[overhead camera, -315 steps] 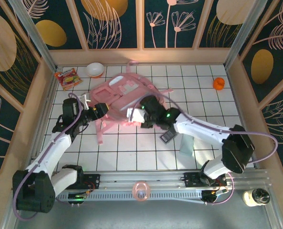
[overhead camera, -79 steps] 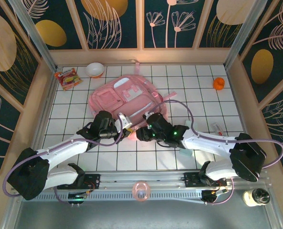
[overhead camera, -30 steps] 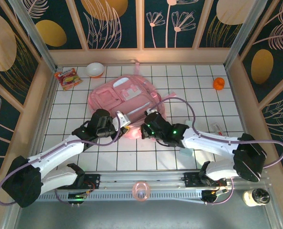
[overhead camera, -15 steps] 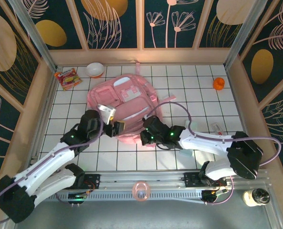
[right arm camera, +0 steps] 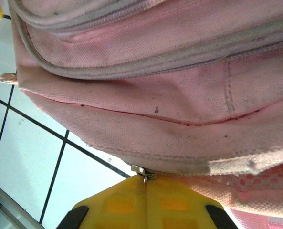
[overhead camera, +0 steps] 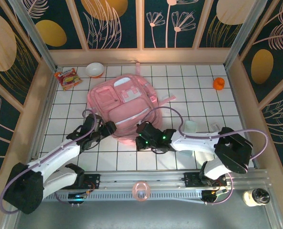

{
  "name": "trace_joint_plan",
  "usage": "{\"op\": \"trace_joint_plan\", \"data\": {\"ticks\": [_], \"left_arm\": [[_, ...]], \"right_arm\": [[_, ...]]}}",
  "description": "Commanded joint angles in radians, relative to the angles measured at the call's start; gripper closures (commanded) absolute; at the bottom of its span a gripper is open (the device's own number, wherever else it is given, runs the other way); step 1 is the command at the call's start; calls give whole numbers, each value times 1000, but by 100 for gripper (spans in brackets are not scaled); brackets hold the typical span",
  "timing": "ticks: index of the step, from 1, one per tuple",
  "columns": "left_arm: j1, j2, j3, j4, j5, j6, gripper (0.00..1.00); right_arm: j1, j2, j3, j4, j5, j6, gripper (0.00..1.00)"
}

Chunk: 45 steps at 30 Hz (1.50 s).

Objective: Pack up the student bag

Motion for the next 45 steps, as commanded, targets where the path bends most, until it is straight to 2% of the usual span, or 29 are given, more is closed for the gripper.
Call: {"op": "trace_joint_plan", "data": {"ticks": [1,7,11,14,19,24,28,33,39,43,45], "left_arm": [[11,40,-10,173,16,-77,32],[34,190,48,322,-10,-38,33],[55,307,157,348,-12,10,32],[70,339,245,317,3,17,31],[70,216,267,140,11,-63,30],[68,-39,82,52,30,-257,32],[68,-133,-27,12,39,-332,33],[64,-74,-84,110,161,-390,36],[58,14,-61,224,178,-395,45],[56,75,-54,314,185,-394,47],[56,93,-54,347,182,-402,52]], "right_arm": [[41,37,40,62,-32,43,100],[64,110,86,131,-52,59,100],[68,151,136,161,-51,52,100],[62,168,161,177,-20,50,100],[26,181,174,211,-12,43,100],[18,211,207,223,-37,13,100],[18,234,224,215,-52,2,100],[18,234,230,215,-60,-3,100],[19,232,231,222,-76,-2,100],[21,231,230,213,-83,-1,100],[21,230,232,198,-85,-2,100]]}}
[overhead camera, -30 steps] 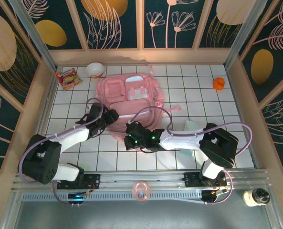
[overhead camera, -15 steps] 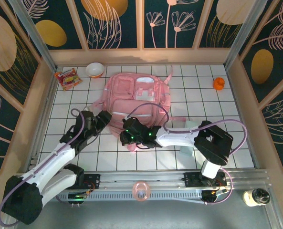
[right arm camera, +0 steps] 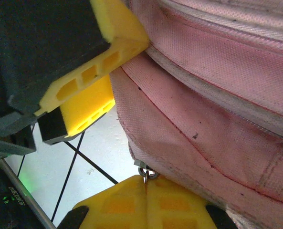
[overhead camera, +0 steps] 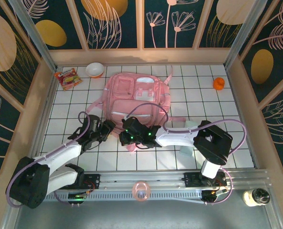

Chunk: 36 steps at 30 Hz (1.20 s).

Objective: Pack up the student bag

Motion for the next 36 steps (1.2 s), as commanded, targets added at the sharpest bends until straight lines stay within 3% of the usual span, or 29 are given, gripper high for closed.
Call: {"op": "trace_joint_plan", "data": {"ticks": [1,5,6,10,18,23,29,32,36], "left_arm": [[-7,24,29,101,9,-27,59],[-7,10,82,-17,-100,39,96],[-7,-2,94,-49,-140,66,100],[-6,-44,101,-97,-240,116,100],[-4,-38,107,-109,-270,121,100],[-3,-31,122,-105,-254,132,100],[-3,-17,124,-74,-201,117,100],[-3,-12,129,-67,-187,115,100],[-3,-16,128,-66,-180,113,100]], "right_arm": [[4,4,38,8,-33,-20,100],[4,-29,22,-51,0,-9,100],[4,-41,15,-78,12,-5,100],[4,-100,-30,-184,41,8,100],[-7,-231,-126,-398,139,36,100],[-48,-273,-194,-351,130,36,100],[-40,-166,-140,-270,105,21,100],[-28,-90,-84,-311,139,33,99],[-3,-17,-20,-386,195,67,92]]}}
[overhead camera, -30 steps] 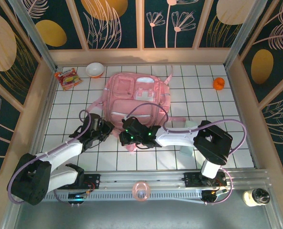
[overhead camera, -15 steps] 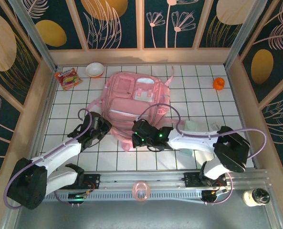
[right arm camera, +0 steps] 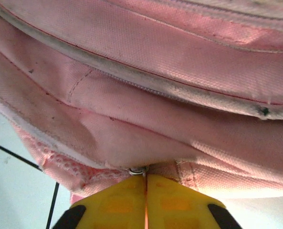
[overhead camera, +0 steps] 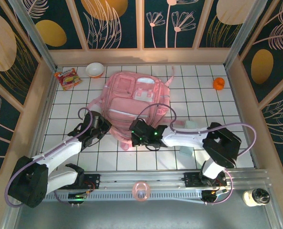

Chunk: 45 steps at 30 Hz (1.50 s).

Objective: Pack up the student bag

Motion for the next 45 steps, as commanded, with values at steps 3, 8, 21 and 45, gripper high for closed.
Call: {"op": "trace_joint_plan", "data": {"ticks": [3,8,21,45], "left_arm": [[8,-13,35,60,-23,5,100],[8,-11,33,67,-23,3,100],[8,-12,26,76,-24,0,100],[203,87,170,-9,-43,243,100]], "right_arm": [[26,66,17,-142,78,65,86],[33,23,-43,-82,48,106,81],[71,-13,-42,-86,27,147,79],[109,-84,-49,9,-35,62,100]]}}
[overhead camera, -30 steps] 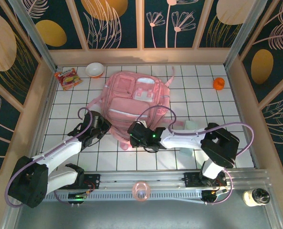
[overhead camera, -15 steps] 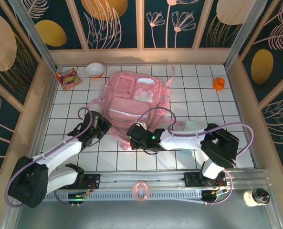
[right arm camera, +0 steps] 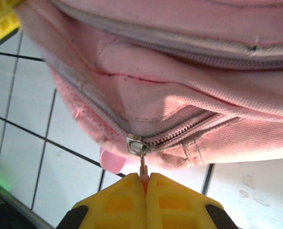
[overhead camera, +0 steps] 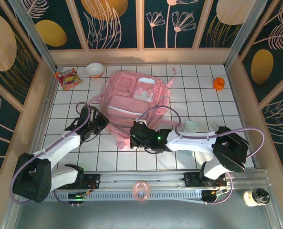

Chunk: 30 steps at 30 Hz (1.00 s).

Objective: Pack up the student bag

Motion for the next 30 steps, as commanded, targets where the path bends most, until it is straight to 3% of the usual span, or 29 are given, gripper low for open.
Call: {"op": "trace_joint_plan", "data": {"ticks": [1,4,6,7,10,15,19,30], "left_arm": [[93,29,89,49,-127,107,100],[110,46,138,24,-109,136,96],[111,37,146,10,-45,131,70],[110,27,139,4,-8,119,62],[108,-53,72,-7,84,54,47],[104,-244,-79,-46,147,-67,46],[52,-307,-125,-70,189,-128,46],[-157,-165,-119,55,181,-207,46]], "right_arm": [[50,49,33,-67,-59,-45,100],[44,90,73,-65,-43,-62,100],[21,105,87,-47,-52,-70,100],[12,108,90,-32,-61,-73,100],[-10,113,92,24,-92,-86,100],[-27,133,134,23,-102,-118,100],[-27,149,154,9,-102,-130,100],[-26,163,171,10,-126,-138,100]]}}
